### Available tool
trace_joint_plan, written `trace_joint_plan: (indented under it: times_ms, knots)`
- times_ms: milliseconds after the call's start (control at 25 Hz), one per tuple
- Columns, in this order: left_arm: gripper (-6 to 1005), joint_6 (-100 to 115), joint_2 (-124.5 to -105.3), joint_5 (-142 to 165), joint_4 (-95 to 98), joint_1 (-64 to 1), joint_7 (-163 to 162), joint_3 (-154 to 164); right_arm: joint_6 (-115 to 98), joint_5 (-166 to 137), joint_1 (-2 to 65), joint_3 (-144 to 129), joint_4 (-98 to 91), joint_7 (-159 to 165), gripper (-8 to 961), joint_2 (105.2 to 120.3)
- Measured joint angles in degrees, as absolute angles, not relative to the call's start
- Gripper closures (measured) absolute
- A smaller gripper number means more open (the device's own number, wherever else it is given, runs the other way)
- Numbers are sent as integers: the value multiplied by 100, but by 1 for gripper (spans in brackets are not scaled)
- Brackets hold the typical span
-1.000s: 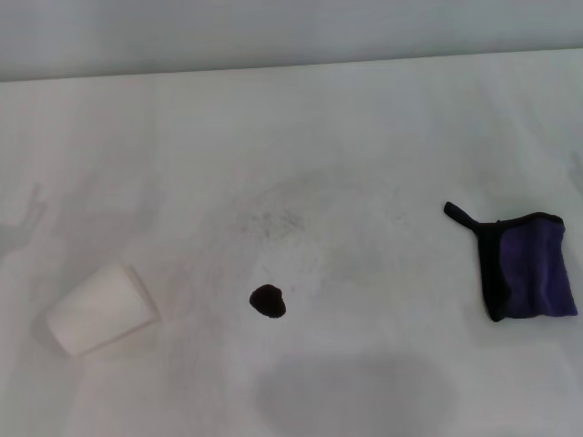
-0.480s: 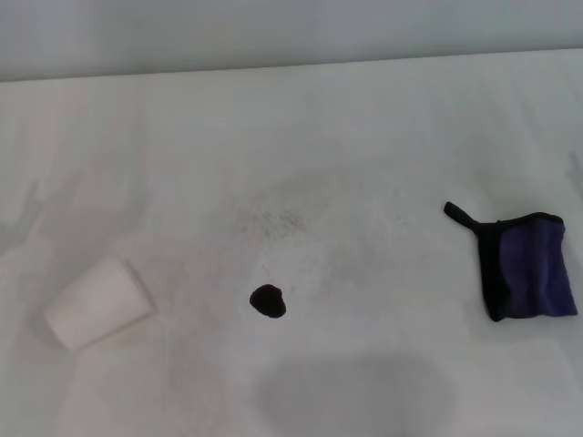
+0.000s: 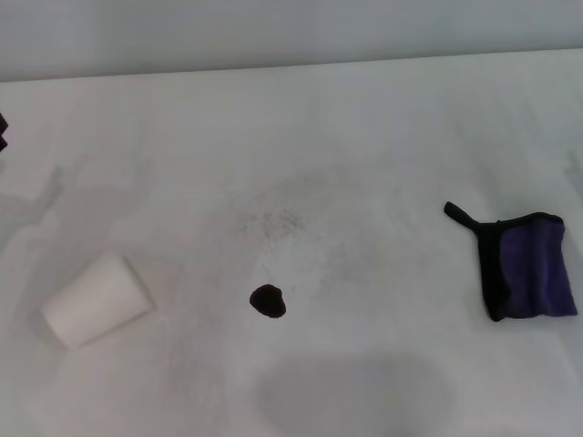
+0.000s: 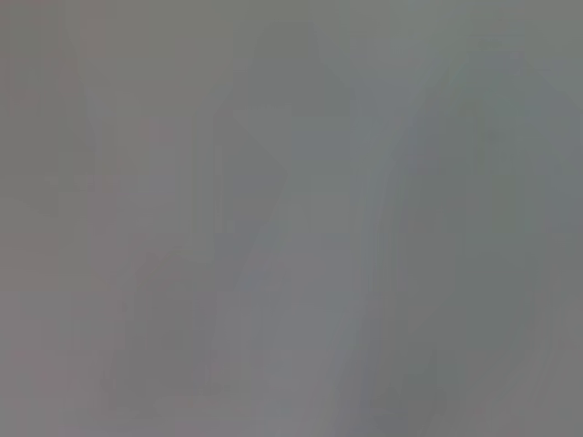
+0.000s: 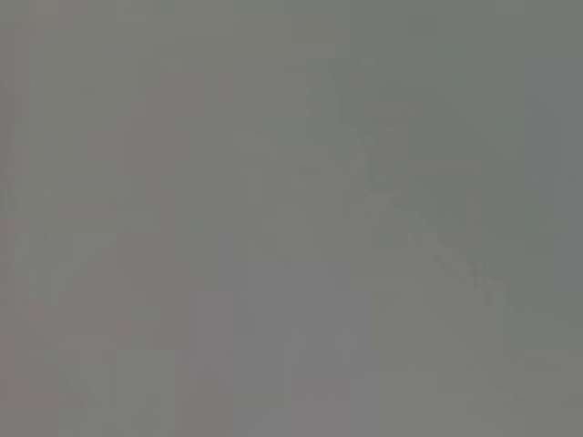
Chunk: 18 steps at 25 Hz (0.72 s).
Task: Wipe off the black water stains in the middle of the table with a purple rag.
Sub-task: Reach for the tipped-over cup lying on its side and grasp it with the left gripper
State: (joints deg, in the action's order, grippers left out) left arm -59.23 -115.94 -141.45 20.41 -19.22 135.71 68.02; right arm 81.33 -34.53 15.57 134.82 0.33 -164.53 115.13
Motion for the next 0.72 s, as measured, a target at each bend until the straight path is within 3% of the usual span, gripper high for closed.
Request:
trace_joint_plan:
  times_ms: [440, 560, 720]
  knots:
    - [114, -5775, -10760, -9914, 4197, -1807, 8931, 6747, 8042, -3460, 1621, 13477, 38, -16453, 83, 11514]
    - [114, -5984, -10698, -8703, 4894, -1805, 7969, 6650, 8015, -3466, 1634, 13475, 38, -16453, 83, 11513]
    - [114, -6780, -10844, -7074, 5855, -1836, 7378, 6036, 8000, -3478, 1643, 13466, 38, -16453, 83, 11516]
